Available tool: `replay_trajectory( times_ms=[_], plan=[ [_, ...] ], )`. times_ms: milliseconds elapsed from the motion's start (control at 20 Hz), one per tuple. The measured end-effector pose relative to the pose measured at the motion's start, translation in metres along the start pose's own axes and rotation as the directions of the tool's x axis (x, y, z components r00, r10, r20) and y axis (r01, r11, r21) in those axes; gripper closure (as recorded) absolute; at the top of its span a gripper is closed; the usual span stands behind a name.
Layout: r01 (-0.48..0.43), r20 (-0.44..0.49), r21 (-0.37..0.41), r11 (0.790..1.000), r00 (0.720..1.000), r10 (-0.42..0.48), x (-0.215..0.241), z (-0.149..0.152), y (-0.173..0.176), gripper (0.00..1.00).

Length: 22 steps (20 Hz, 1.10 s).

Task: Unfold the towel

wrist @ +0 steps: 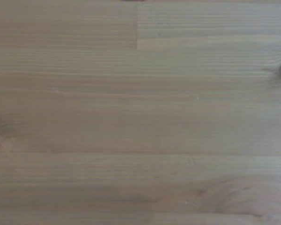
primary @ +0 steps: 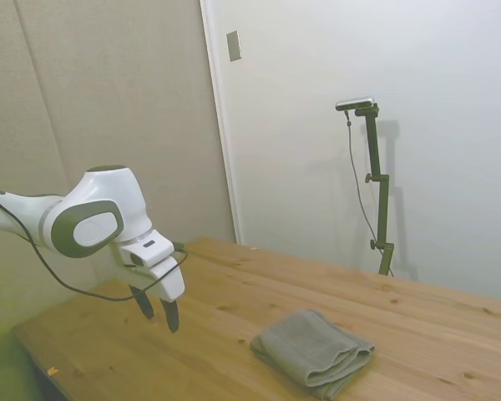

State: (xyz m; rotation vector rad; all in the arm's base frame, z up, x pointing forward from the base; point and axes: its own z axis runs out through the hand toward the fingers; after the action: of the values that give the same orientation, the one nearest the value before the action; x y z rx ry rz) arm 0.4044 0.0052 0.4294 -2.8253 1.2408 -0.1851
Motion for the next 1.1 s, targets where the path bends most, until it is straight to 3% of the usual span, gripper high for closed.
replay_trajectory(
  times_ms=[200, 400, 550, 850, 1100],
  plan=[
    [-0.023, 0.006, 0.023, 0.999, 1.0, 0.022, 0.012, -0.006, 0.005, 0.0],
    [-0.125, -0.025, 0.05, 0.991, 0.992, 0.126, 0.064, -0.032, 0.037, 0.0],
    [-0.209, -0.036, 0.063, 0.976, 0.977, 0.211, 0.111, -0.046, 0.085, 0.0],
    [-0.352, -0.012, 0.069, 0.933, 0.935, 0.354, 0.186, -0.033, 0.209, 0.0],
    [-0.362, 0.049, 0.181, 0.915, 0.932, 0.359, 0.226, -0.015, 0.254, 0.0]
  ],
)
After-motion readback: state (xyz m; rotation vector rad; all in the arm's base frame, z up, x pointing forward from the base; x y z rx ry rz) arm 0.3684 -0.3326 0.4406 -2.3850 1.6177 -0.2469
